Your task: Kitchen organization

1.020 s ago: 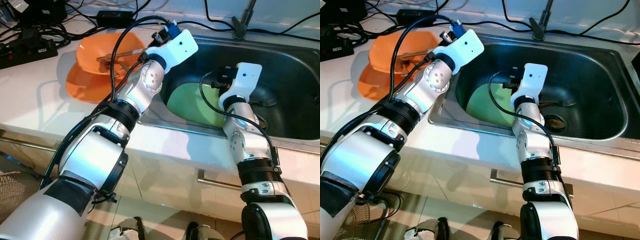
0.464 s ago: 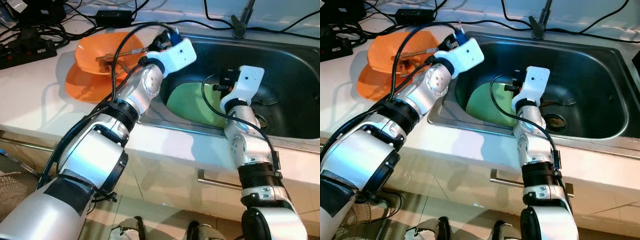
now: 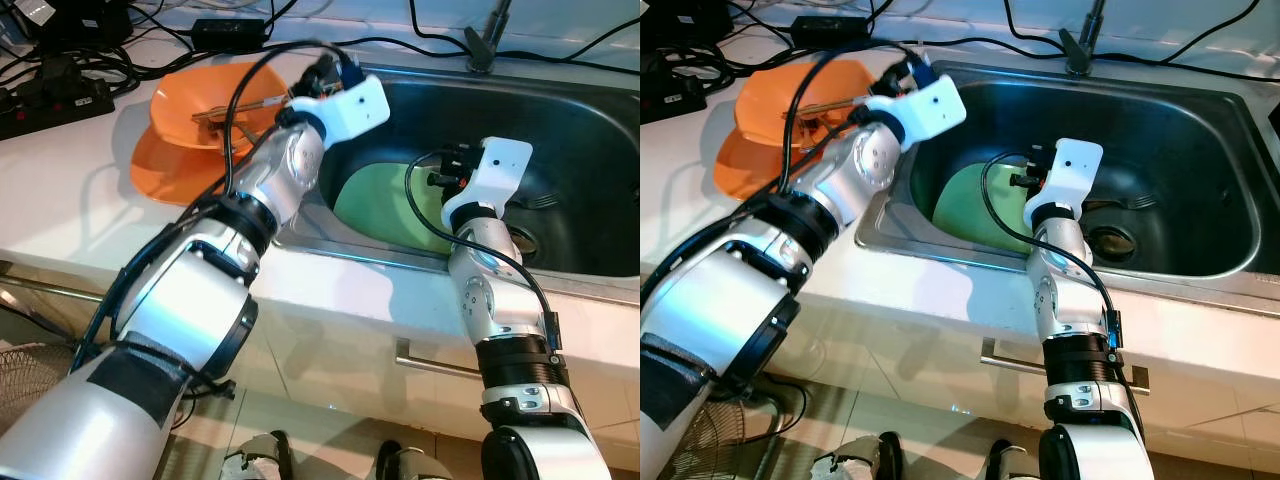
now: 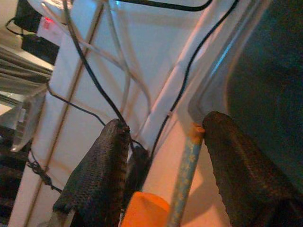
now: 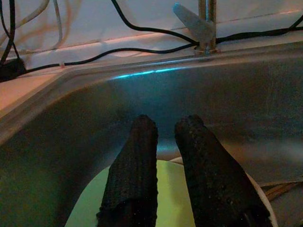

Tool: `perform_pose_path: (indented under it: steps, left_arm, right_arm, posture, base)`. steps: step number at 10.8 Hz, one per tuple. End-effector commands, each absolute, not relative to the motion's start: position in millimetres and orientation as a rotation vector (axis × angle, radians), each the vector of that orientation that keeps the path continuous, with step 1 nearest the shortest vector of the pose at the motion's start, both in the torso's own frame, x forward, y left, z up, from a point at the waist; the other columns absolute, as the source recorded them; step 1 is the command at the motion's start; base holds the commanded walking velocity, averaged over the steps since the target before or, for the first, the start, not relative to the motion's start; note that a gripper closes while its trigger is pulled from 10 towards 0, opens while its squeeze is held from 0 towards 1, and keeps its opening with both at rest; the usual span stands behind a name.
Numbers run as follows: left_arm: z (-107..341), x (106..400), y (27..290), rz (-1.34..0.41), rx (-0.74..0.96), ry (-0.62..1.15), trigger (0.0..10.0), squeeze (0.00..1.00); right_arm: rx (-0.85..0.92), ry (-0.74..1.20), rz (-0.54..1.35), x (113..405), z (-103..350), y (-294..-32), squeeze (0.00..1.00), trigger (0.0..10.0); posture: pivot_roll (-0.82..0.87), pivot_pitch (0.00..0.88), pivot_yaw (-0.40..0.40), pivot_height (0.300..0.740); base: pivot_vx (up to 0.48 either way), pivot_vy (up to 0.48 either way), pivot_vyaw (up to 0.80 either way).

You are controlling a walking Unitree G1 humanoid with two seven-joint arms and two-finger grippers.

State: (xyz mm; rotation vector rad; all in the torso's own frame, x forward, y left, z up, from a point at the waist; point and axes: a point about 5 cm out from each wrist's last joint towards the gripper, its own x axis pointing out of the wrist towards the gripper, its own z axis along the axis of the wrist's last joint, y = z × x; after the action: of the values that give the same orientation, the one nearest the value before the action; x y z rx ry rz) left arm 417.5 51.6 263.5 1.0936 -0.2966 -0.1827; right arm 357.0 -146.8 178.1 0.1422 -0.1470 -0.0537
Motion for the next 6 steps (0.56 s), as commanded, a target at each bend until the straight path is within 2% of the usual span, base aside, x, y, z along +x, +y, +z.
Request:
perform_pose_path:
  steps: [1,6]
  left_arm:
    - [265.8,419.1,55.2,-0.160,1.098,-0.284,10.0,0.00]
    - [254.1,419.7,59.9,-0.174,1.073,-0.219,10.0,0.00]
  right_arm:
    - [0.155,-0.128,-0.064,353.8,173.6,-147.7,0.00,10.0]
    - [0.150,-0.106,-0.077,342.3,167.5,-151.1,0.00,10.0]
  posture:
    - [-0.03,0.159,0.041,0.740]
    - [-0.05,0.214,0.034,0.740]
  base:
    - [0.000,0.000,0.00]
    - [0.000,0.000,0.00]
